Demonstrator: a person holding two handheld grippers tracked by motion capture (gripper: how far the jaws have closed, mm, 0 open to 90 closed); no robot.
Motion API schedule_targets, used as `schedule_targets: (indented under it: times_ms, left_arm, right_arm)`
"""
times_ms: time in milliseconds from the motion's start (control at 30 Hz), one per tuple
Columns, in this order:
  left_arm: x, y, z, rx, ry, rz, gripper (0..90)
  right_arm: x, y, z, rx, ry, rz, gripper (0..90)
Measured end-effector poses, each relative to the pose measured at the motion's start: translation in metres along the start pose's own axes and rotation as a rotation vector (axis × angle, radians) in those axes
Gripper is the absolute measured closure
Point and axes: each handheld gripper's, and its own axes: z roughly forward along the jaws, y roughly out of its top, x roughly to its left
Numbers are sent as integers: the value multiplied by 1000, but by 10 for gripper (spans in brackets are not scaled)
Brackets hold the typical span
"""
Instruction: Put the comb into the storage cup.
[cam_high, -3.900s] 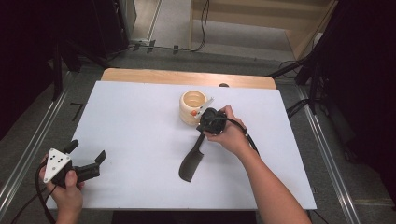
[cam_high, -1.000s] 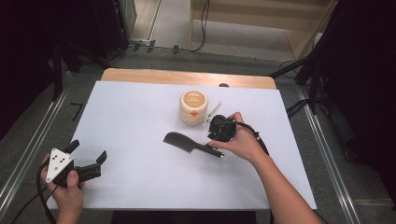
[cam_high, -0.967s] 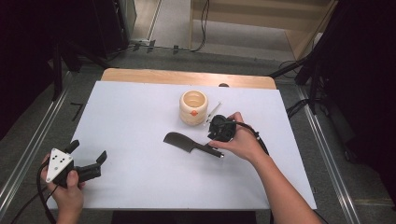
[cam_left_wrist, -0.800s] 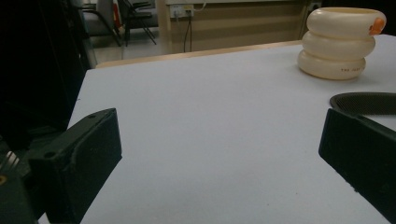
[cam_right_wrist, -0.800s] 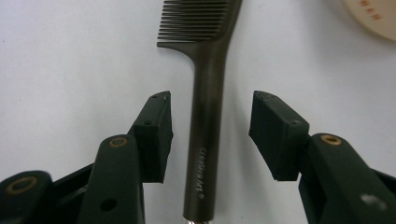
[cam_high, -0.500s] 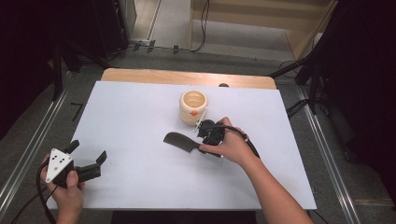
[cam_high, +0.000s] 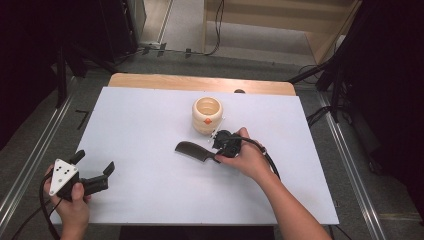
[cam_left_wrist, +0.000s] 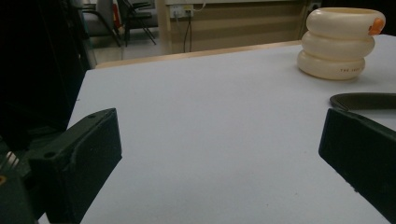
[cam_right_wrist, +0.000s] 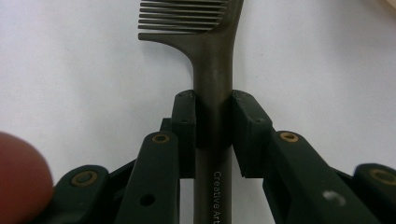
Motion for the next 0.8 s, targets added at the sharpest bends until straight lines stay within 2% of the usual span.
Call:
schedule_targets:
  times_ms: [400,567,800]
  left_arm:
    - [1,0,0,2,5,-10,0]
    - [1,0,0,2,6,-12,0]
    - [-3,0,1,10,15,15,0]
  right_arm:
    - [0,-15,-9,-104,11,30,711]
    - [0,-24,-15,-178,14,46,711]
    - [1,-34,-20,-265,1,64,711]
